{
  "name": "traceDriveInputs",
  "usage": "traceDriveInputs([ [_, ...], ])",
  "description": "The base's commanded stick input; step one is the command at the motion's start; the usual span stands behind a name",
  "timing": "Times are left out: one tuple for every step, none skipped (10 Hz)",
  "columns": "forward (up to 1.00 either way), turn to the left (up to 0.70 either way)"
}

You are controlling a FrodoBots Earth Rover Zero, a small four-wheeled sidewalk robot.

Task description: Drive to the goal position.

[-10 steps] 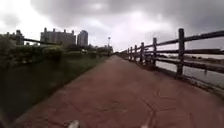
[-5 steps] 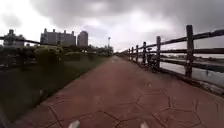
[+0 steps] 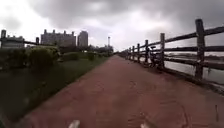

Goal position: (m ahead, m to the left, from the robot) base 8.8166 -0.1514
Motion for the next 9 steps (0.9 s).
traceDriveInputs([
  [0.70,0.00],
  [0.70,0.00],
  [0.70,0.00],
  [0.70,0.00],
  [0.70,0.00],
  [0.70,0.00],
  [0.70,0.00],
  [0.70,0.00],
  [0.70,0.00],
])
